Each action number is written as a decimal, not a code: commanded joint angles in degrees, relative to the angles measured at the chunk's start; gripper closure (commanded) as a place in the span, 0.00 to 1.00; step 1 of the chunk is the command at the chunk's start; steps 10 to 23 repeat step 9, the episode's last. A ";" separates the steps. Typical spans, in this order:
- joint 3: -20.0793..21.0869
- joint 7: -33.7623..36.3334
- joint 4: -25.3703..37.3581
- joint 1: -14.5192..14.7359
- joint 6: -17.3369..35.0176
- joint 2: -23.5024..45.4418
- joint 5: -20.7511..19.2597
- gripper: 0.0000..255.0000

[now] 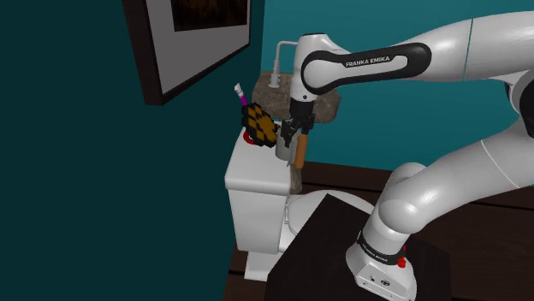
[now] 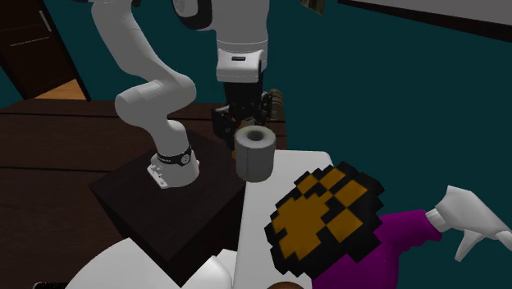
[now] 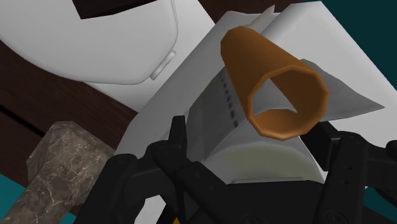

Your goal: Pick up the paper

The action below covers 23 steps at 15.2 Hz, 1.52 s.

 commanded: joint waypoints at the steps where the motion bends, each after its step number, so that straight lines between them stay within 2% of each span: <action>1: -0.14 -0.18 1.39 -0.08 -1.69 -0.31 -0.08 1.00; 7: -0.09 -0.18 5.90 -0.06 -6.36 -0.49 -0.05 1.00; 23: -0.09 -0.18 6.01 -0.06 -6.48 -0.49 -0.05 1.00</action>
